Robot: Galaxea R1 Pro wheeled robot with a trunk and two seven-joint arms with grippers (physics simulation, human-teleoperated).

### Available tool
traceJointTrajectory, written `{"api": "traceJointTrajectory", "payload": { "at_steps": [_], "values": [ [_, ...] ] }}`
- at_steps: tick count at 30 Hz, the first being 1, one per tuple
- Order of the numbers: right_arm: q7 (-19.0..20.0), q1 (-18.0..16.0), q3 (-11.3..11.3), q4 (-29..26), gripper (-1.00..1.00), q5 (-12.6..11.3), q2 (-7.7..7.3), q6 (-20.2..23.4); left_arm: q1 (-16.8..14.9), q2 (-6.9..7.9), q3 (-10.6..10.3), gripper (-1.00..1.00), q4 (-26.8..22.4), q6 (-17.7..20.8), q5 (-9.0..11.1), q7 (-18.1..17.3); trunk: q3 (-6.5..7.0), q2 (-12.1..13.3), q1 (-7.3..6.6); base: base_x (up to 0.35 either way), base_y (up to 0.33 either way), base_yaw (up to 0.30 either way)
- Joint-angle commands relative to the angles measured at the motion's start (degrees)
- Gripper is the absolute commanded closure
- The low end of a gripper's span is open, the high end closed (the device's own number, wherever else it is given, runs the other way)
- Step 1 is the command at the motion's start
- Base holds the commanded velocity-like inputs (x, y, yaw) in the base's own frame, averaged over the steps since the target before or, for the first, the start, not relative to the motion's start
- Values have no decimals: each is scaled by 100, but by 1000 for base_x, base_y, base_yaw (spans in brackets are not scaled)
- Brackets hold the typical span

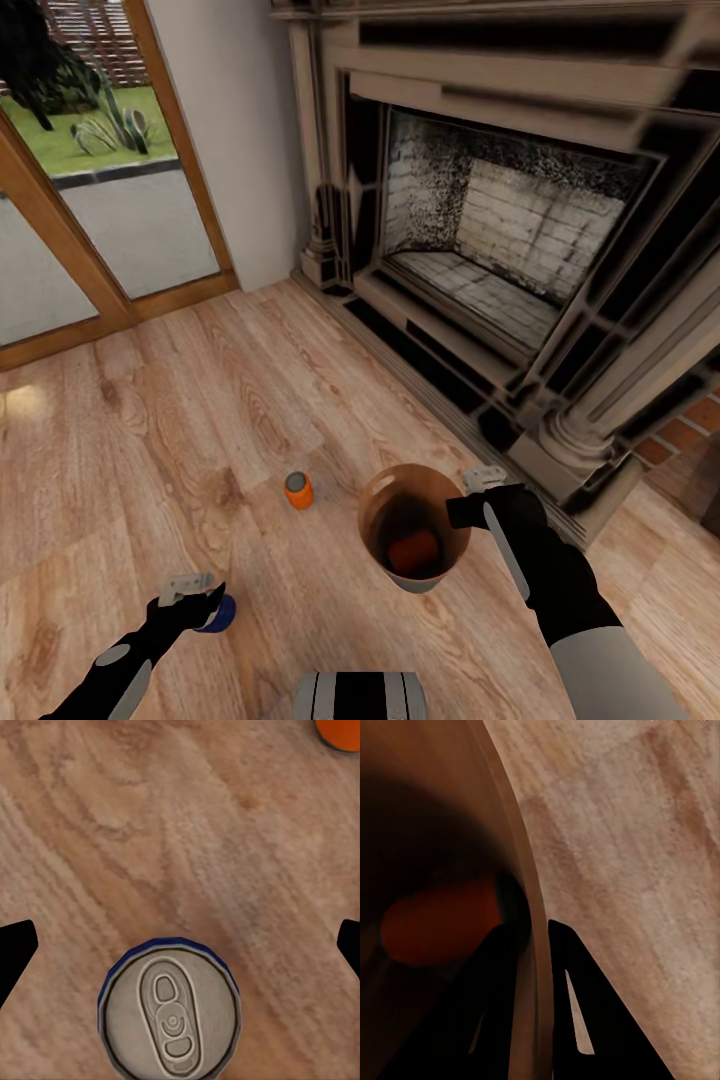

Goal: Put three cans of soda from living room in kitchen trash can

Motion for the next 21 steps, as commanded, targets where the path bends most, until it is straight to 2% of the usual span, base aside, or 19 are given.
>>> {"api": "traceJointTrajectory", "payload": {
  "at_steps": [1, 12, 21],
  "values": [
    [21, -2, 1, -1, 100, -108, 1, 1, 0, 1, 0, -100, 0, 0, 0, 0, 0, 0, -1, 0, 0, 0],
    [23, -1, 7, -2, 100, -108, 1, 1, 0, 2, 0, -100, 0, -1, 0, 0, 0, 0, -1, 0, 0, 0],
    [21, -2, -1, -453, 100, -101, 0, 14, 0, 4, 0, -100, 0, -1, 0, 0, 0, 0, -1, 0, 0, 0]
  ]
}}
